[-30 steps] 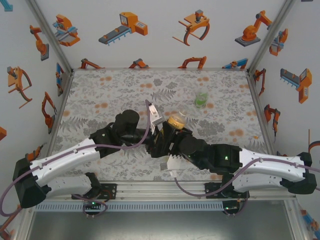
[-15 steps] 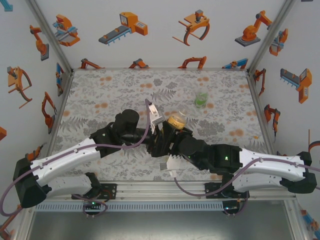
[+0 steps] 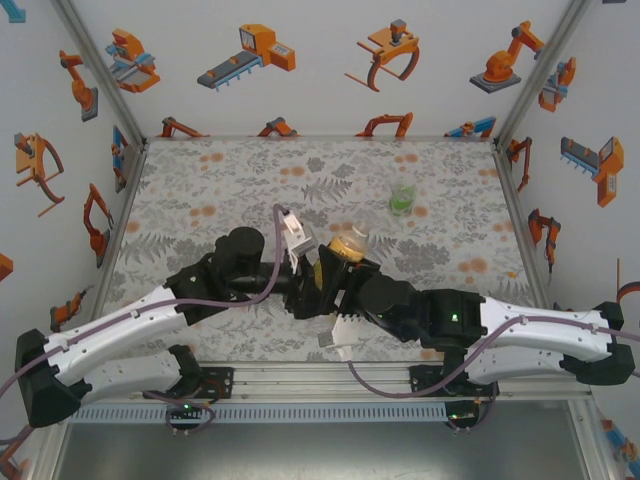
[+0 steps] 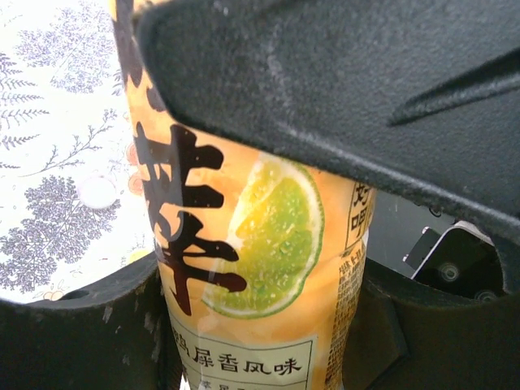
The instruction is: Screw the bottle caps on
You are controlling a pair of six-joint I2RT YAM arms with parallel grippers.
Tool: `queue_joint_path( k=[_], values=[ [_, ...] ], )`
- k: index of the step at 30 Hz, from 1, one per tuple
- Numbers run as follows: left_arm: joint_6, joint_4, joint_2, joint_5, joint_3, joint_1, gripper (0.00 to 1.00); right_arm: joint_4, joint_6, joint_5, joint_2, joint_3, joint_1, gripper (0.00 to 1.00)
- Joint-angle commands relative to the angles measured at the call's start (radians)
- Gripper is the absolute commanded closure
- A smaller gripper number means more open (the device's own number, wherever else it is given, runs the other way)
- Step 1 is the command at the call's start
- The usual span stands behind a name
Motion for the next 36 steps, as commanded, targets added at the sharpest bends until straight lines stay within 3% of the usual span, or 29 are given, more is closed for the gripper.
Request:
queue_joint_path(
  k=[1, 9, 10, 11, 20, 24, 31, 36],
  values=[
    [0.001, 0.014, -0.042, -0.059, -0.03, 0.003, 0.73, -0.007, 0.063, 0.046, -0.028, 0.022, -0.018, 0.41],
    [0.007, -0.031, -0.062, -0.079, -0.052, 0.006, 0.74, -0.019, 0.074, 0.033, -0.038, 0.024, -0.04, 0.32],
    [0.009, -0.039, -0.063, -0.081, -0.052, 0.006, 0.74, -0.019, 0.076, 0.033, -0.038, 0.025, -0.042, 0.27],
    [0.011, -0.046, -0.063, -0.082, -0.052, 0.006, 0.74, -0.019, 0.077, 0.031, -0.038, 0.024, -0.044, 0.02],
    [0.02, -0.095, -0.114, -0.146, -0.071, 0.013, 0.76, -0.019, 0.129, 0.026, -0.047, -0.001, -0.081, 0.01],
    [0.018, -0.109, -0.162, -0.181, -0.089, 0.02, 0.8, 0.004, 0.222, -0.001, -0.057, -0.013, -0.121, 0.01],
    [0.007, -0.117, -0.262, -0.242, -0.132, 0.041, 0.96, 0.09, 0.566, -0.12, -0.082, -0.05, -0.233, 0.01],
    [-0.002, -0.13, -0.33, -0.261, -0.155, 0.063, 1.0, 0.287, 0.875, -0.048, -0.071, -0.106, -0.283, 0.01]
  ],
)
